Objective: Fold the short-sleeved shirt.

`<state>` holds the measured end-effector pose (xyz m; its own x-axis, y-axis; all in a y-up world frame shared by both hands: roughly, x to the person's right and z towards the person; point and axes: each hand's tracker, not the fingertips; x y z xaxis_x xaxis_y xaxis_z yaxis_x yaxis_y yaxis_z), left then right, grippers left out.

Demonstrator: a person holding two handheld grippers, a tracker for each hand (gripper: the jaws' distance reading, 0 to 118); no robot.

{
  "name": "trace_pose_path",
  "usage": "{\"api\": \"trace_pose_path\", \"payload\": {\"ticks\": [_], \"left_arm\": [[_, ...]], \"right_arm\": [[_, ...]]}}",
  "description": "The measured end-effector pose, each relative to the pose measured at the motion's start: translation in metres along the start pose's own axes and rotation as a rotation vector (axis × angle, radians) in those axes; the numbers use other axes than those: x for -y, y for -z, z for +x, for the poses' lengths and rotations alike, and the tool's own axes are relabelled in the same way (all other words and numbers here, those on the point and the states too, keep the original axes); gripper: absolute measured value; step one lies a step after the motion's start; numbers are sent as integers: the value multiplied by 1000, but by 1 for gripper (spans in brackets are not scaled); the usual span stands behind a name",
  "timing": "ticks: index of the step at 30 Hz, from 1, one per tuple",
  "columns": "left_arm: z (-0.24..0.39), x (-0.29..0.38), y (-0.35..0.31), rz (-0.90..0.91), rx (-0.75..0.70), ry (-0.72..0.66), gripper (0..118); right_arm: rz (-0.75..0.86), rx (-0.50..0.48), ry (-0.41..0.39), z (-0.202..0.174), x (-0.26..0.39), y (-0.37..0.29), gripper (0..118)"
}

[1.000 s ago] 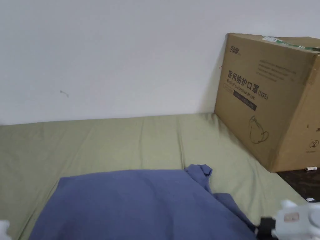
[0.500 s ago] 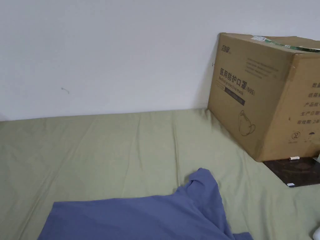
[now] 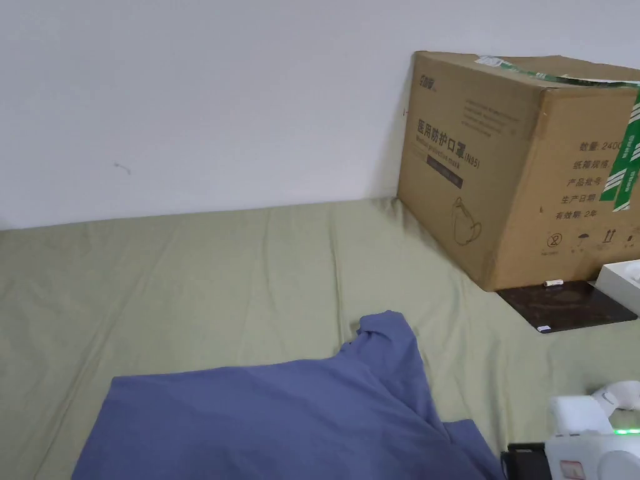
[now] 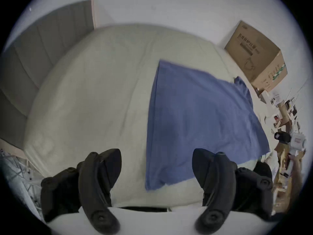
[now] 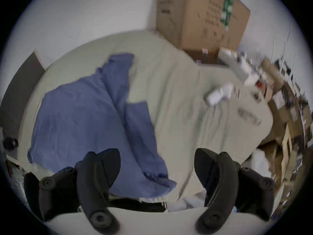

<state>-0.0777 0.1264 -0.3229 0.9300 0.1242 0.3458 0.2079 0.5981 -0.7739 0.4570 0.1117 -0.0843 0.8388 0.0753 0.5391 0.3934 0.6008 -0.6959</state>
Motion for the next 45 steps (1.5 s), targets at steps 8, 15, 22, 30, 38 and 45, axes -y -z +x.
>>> {"api": "trace_pose_path", "payload": {"ticks": [8,15,22,30,38,45], "left_arm": [[51,-19,-24,243,33,51,66],[71,-21,11,219,122,49,0],[34,-100,78,47,180,-22,0],[17,-193,227,-185,138,48,65],[6,-204,324,-237,18,48,112],[19,-179,304,-209,25,251,105]], "right_arm": [[201,-113,-38,-75,-29,-33,20],[218,-186,-14,-103,-37,-11,0],[191,-236,-23,-98,-58,12,0],[79,-268,28,-94,-69,67,0],[-5,-261,9,-91,-68,106,0],[-36,-202,-2,-60,-90,142,0]]}}
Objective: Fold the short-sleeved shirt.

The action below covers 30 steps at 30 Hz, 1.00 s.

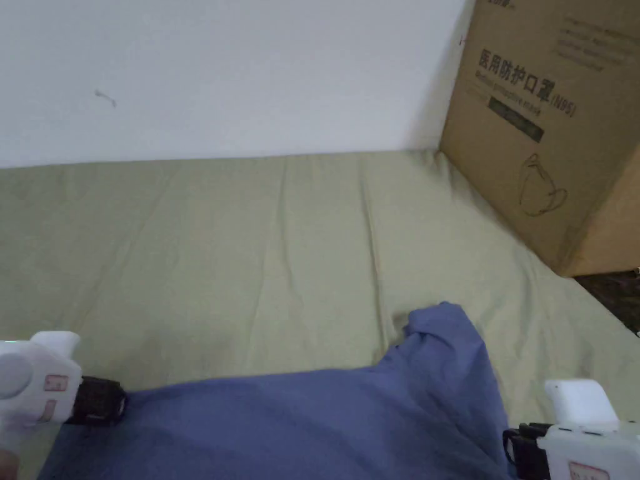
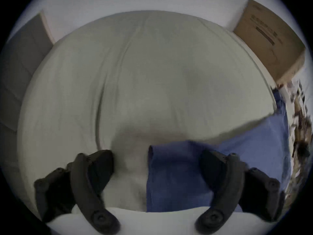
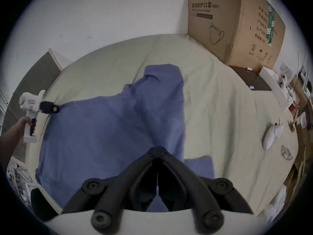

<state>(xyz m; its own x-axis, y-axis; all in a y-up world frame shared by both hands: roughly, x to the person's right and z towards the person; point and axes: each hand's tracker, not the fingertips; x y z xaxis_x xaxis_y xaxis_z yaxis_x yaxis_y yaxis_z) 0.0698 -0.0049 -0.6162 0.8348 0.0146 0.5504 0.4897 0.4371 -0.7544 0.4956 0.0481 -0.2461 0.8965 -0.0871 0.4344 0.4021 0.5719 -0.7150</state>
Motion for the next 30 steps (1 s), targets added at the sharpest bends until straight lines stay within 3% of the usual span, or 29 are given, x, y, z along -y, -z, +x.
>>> {"api": "trace_pose_path", "payload": {"ticks": [1,2,3,4,5,8,9,10,11,12,14,15,19,22,25,26,30], "left_arm": [[0,2,-11,22,2,7,96],[0,5,-20,27,12,-4,74],[-3,6,-28,38,32,-14,48],[-5,8,-33,41,79,-41,13],[-9,11,-43,56,68,-64,2],[-14,23,-59,56,88,-100,2],[-19,22,-59,52,87,-105,2],[-21,26,-62,52,89,-108,2],[-22,29,-64,53,91,-110,2],[-23,31,-66,52,90,-111,2],[-28,33,-66,51,78,-109,2],[-30,35,-67,51,71,-110,2],[-38,38,-66,21,76,-135,2],[-39,42,-66,15,73,-135,2],[-36,49,-72,18,72,-141,2],[-36,50,-75,21,72,-145,2],[-39,51,-109,114,47,-163,2]], "right_arm": [[5,-2,8,7,-8,4,0],[7,-11,20,13,-18,8,0],[13,-35,34,19,-29,15,0],[22,-68,52,25,-40,21,0],[39,-85,71,31,-52,29,0],[20,-27,137,44,-90,57,0],[-14,-4,158,47,-102,70,8],[-62,-5,177,47,-112,83,39],[-143,-17,192,50,-121,100,90],[-175,-31,220,52,-123,111,97],[-181,3,245,49,-127,128,97],[-199,42,220,46,-129,135,97],[-265,129,26,23,-128,157,95],[-174,109,-28,6,-126,145,67],[-182,59,-31,-4,-123,140,10],[-179,30,-5,-2,-123,134,1],[-21,-100,164,16,-129,88,1]]}}
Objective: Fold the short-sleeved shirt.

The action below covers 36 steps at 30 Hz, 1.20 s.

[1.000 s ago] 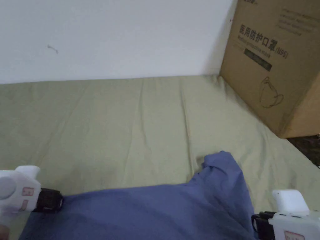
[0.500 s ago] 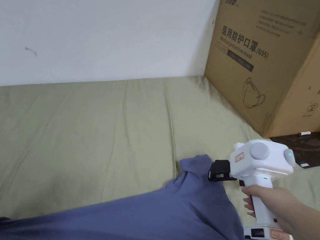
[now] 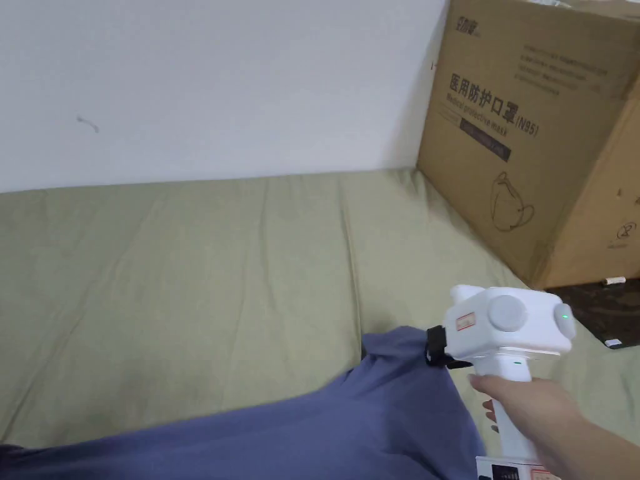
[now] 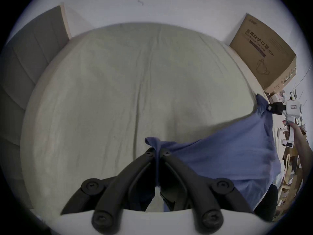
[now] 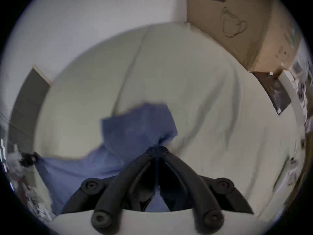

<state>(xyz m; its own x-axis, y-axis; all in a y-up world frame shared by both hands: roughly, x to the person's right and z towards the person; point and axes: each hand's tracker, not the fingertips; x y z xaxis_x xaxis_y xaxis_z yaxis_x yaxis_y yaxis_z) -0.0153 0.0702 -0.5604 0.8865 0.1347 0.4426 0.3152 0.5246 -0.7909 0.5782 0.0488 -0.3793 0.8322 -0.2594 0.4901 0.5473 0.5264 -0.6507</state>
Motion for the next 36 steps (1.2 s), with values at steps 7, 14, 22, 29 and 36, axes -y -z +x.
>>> {"api": "trace_pose_path", "payload": {"ticks": [7,14,22,29,36], "left_arm": [[16,-30,-116,248,47,13,2],[30,-66,-233,415,61,14,2],[46,-111,-324,568,8,58,2],[47,-160,-359,658,-2,32,2],[51,-213,-349,745,-60,54,2]], "right_arm": [[202,-30,-114,-24,-25,-136,1],[394,-31,-170,-61,-48,-278,1],[582,-26,-206,-111,-92,-386,1],[672,35,-220,-149,-147,-421,1],[766,27,-178,-178,-211,-424,1]]}}
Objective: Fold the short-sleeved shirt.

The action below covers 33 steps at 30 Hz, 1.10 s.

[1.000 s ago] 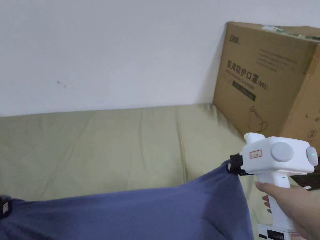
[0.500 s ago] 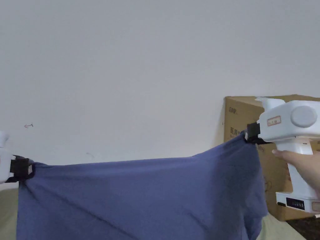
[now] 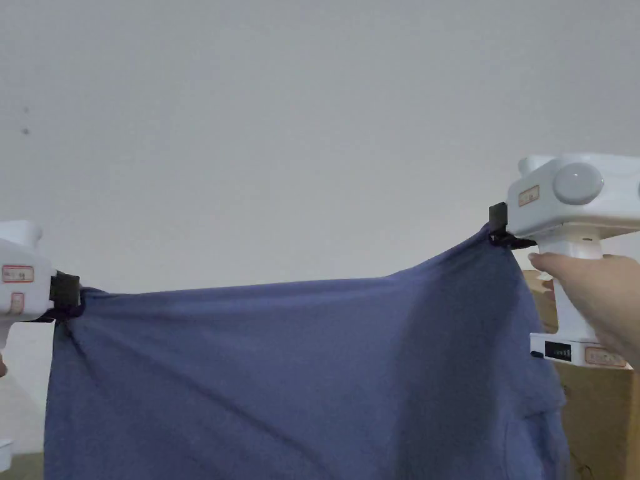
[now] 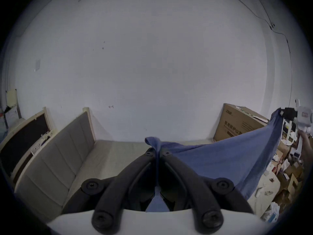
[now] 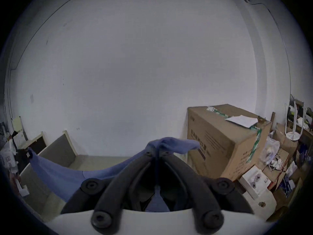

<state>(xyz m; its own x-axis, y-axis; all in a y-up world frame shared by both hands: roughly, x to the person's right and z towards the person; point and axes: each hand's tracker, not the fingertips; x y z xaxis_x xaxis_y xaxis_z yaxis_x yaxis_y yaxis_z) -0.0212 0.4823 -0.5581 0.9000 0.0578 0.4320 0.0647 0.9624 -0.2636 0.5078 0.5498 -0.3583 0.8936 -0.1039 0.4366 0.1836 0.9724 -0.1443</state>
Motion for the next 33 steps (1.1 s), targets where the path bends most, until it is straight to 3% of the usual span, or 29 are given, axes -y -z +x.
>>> {"api": "trace_pose_path", "payload": {"ticks": [10,17,22,26,33], "left_arm": [[1,-5,88,139,-58,-8,2],[10,36,145,187,-97,9,2],[5,126,193,-85,-77,-58,2],[-2,239,204,-385,-13,-153,2],[-24,424,128,-796,53,-145,2]], "right_arm": [[145,49,-49,-17,-34,68,1],[174,89,-135,-10,25,123,1],[-81,46,-90,17,148,172,1],[-405,11,-17,52,288,184,1],[-916,-10,34,120,503,102,1]]}}
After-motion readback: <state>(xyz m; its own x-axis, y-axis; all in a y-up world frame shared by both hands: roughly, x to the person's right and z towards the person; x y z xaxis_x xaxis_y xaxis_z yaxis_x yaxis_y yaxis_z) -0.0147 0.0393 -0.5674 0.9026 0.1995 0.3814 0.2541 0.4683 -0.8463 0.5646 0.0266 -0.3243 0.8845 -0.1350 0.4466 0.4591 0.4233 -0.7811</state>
